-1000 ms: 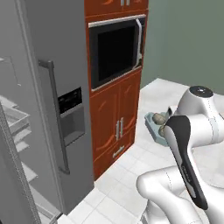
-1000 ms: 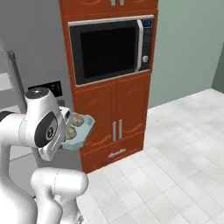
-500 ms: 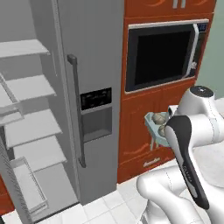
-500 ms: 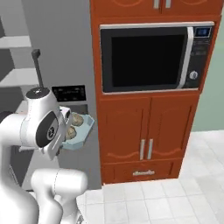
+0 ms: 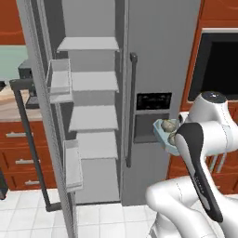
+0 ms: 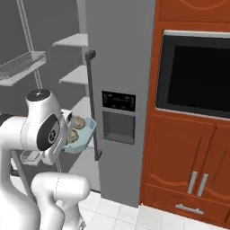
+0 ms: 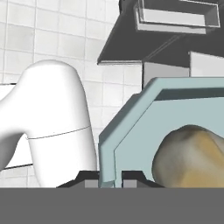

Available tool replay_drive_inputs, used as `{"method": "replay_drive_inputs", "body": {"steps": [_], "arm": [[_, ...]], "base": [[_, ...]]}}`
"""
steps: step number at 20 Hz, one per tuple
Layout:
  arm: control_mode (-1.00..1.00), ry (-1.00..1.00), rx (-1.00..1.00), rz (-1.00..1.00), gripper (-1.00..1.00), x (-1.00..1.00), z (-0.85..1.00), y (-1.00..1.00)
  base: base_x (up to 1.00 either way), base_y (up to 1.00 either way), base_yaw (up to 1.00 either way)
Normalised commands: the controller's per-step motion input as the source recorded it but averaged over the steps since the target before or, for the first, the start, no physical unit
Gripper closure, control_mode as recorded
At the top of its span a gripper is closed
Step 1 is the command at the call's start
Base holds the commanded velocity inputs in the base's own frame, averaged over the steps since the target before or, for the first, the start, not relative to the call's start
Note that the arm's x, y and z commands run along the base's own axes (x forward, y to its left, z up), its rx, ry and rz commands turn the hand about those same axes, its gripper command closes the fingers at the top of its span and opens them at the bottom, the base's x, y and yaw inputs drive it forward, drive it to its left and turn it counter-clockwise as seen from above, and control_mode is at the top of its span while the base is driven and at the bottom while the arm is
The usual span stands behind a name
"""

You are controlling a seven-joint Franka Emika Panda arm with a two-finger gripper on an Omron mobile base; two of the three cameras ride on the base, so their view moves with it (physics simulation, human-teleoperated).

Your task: Place two dumplings into each of the tupperware containers and then place the containers in the fridge.

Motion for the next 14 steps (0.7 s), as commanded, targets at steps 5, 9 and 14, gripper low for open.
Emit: {"method": "replay_drive_inputs", "body": {"steps": [5,9,14], "arm": [[1.00,0.00,0.00,0.00,1.00,0.00,0.00,0.00],[1.00,0.00,0.00,0.00,1.00,0.00,0.00,0.00],[1.00,0.00,0.00,0.00,1.00,0.00,0.00,0.00]], "base": [[0.55,-0.08,0.65],[0.81,-0.13,0.46],[0.92,0.00,0.25]]}}
